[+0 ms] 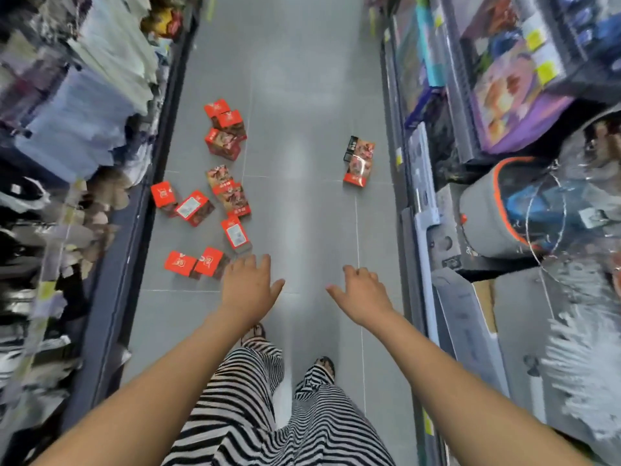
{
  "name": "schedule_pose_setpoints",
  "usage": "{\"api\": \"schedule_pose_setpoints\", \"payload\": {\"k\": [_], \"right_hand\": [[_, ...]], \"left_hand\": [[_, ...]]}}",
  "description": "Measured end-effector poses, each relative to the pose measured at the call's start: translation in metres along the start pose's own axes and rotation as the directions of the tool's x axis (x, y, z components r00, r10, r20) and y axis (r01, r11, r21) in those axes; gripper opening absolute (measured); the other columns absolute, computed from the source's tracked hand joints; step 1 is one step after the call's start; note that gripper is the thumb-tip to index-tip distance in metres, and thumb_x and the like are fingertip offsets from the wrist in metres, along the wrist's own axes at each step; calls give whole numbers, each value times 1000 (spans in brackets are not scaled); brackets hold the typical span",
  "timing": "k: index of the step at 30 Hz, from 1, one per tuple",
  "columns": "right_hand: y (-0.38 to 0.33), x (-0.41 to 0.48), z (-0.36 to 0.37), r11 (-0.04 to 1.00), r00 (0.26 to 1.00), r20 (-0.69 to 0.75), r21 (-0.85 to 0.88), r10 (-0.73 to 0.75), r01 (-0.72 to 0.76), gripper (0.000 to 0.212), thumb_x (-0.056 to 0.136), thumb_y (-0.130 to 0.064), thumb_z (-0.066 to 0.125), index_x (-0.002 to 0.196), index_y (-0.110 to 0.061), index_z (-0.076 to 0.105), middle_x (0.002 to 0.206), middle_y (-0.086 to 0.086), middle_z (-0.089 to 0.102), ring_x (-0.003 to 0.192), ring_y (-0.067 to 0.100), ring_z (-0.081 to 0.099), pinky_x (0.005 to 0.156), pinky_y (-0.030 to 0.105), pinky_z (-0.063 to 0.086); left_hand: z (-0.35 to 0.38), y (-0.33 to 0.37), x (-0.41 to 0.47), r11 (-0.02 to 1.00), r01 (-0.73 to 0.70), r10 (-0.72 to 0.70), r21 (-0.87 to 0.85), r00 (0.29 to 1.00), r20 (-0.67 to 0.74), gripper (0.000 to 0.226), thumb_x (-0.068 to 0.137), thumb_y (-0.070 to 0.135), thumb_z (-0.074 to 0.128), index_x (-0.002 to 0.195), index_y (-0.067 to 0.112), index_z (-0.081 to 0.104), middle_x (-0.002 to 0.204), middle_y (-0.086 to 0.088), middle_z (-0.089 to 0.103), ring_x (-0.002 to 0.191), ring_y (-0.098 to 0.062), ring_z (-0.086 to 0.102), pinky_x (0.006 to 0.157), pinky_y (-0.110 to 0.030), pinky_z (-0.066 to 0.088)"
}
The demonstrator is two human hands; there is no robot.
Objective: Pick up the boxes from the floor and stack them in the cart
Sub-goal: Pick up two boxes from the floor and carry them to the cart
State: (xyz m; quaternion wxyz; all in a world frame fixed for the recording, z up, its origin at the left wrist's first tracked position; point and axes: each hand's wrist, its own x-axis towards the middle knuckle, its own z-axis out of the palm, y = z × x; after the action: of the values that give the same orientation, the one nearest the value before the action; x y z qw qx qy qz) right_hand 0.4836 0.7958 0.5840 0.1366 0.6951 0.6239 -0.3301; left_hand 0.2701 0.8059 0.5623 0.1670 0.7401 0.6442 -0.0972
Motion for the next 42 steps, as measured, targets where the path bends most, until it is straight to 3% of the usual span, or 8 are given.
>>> {"api": "schedule_pose_setpoints", "payload": {"k": [3, 8, 16, 19, 26, 31, 36, 42], "right_hand": [[-38, 58, -11, 998, 997, 49, -8, -66, 66, 59, 98, -49, 42, 143, -12, 34, 140, 16, 43, 129, 34, 38, 103, 41, 34], [-97, 164, -7, 988, 992, 45, 106, -117, 111, 58, 96, -46, 49, 144, -15, 38, 140, 14, 46, 130, 32, 37, 107, 38, 32], [-138, 373, 64, 972, 972, 63, 83, -227, 221, 53, 93, -42, 56, 140, -18, 45, 137, 11, 50, 130, 29, 41, 107, 36, 32], [-147, 475, 112, 946, 944, 65, 57, -324, 320, 54, 93, -43, 57, 140, -19, 45, 138, 9, 50, 130, 28, 40, 108, 37, 32], [-167, 661, 209, 883, 884, -21, 40, -468, 468, 70, 88, -46, 64, 146, -23, 34, 141, 9, 46, 132, 27, 38, 106, 37, 33], [-187, 759, 256, 794, 804, -153, 136, -574, 592, 90, 76, -48, 76, 149, -33, 25, 144, 9, 40, 134, 23, 35, 106, 35, 31], [-208, 819, 285, 640, 706, -264, 300, -657, 708, 87, 68, -44, 84, 141, -45, 36, 137, 4, 40, 129, 16, 39, 101, 24, 32], [-212, 838, 292, 546, 677, -274, 424, -683, 723, 62, 63, -33, 89, 118, -34, 59, 130, -1, 50, 118, 14, 52, 101, 38, 48]], "left_hand": [[1, -42, 35, 994, 103, -103, -34, 995, -2, 57, 86, 49, 56, 127, 9, 52, 116, -18, 62, 109, -36, 55, 90, -42, 42], [27, -111, 115, 968, 209, -205, -140, 978, 43, 52, 79, 39, 65, 121, 10, 57, 107, -19, 64, 102, -37, 57, 85, -44, 46], [163, -201, 270, 951, 292, -281, -105, 954, 103, 46, 75, 46, 69, 102, 9, 61, 91, -18, 63, 85, -38, 60, 78, -44, 46], [247, -231, 335, 938, 326, -318, -119, 944, 86, 53, 77, 51, 64, 110, 11, 60, 98, -18, 63, 89, -38, 59, 75, -42, 46], [398, -281, 434, 881, 431, -446, -194, 894, -37, 73, 83, 61, 55, 135, 10, 44, 128, -17, 52, 113, -37, 50, 90, -45, 42], [443, -299, 469, 833, 510, -532, -215, 845, -59, 85, 80, 79, 36, 142, 20, 34, 136, -9, 46, 120, -32, 46, 94, -41, 39], [450, -300, 491, 828, 544, -541, -133, 839, 62, 92, 70, 89, 35, 145, 37, 25, 127, -5, 50, 117, -29, 50, 88, -38, 43], [449, -301, 494, 747, 593, -601, -302, 796, 75, 55, 73, 70, 56, 114, 32, 56, 103, -3, 54, 95, -28, 59, 70, -31, 40]]}}
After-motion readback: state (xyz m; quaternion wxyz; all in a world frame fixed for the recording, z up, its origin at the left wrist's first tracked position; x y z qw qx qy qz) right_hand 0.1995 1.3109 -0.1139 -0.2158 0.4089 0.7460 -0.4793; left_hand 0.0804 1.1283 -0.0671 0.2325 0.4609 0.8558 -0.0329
